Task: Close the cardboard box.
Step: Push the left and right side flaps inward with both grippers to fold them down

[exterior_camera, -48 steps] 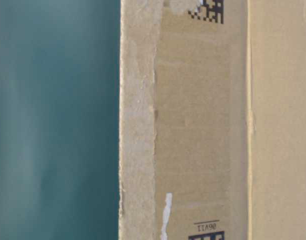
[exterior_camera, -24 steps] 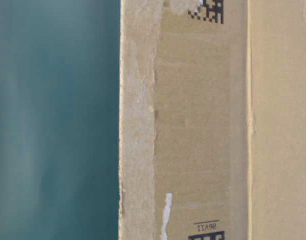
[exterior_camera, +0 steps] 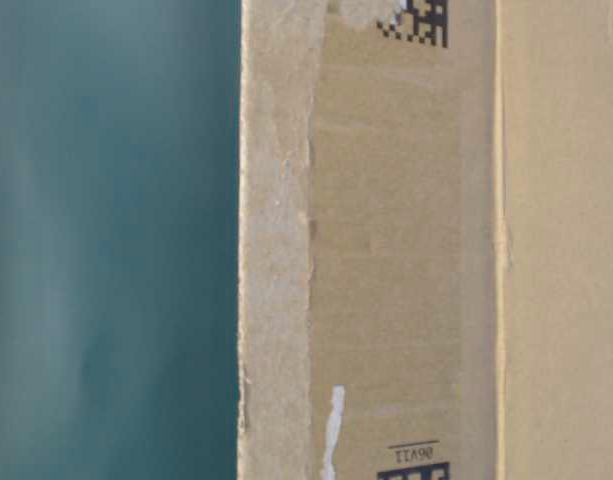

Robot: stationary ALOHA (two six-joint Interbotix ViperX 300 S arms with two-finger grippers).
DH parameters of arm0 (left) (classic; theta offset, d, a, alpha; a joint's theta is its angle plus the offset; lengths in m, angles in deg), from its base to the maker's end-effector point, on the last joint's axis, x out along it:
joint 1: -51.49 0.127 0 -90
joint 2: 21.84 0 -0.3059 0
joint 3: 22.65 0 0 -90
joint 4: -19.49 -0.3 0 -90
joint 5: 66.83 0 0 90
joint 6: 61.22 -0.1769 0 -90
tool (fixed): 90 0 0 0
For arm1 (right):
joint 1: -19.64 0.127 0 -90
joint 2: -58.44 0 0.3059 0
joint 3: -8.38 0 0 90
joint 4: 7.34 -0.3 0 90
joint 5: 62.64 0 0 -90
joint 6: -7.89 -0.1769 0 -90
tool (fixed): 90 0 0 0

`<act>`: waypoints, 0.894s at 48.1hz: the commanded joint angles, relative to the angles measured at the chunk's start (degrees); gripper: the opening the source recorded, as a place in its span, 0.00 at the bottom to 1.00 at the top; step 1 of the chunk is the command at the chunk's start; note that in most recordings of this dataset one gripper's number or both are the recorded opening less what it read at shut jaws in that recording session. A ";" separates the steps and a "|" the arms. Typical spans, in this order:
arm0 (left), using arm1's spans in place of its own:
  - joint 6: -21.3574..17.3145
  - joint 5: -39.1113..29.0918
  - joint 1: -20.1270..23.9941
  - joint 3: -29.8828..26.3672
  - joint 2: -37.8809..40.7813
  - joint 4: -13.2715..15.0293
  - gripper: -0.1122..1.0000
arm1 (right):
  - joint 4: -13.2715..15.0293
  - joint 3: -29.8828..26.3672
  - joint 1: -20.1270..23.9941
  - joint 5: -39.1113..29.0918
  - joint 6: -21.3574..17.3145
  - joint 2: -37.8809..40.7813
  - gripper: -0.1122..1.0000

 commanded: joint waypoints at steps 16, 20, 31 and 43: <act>-4.31 5.89 0.79 -11.87 13.54 -0.09 0.10 | 0.97 -9.93 -0.09 5.27 0.70 11.25 0.10; -4.57 5.89 1.32 -14.33 16.17 -0.09 0.10 | 1.05 -12.04 -0.09 6.68 0.79 13.80 0.10; -4.66 5.27 2.37 -19.42 20.92 -0.09 0.10 | 1.32 -16.96 -0.09 8.53 1.14 20.57 0.10; -4.66 2.90 3.87 -21.62 22.59 -0.09 0.10 | 1.93 -19.69 -0.09 8.61 1.14 23.55 0.10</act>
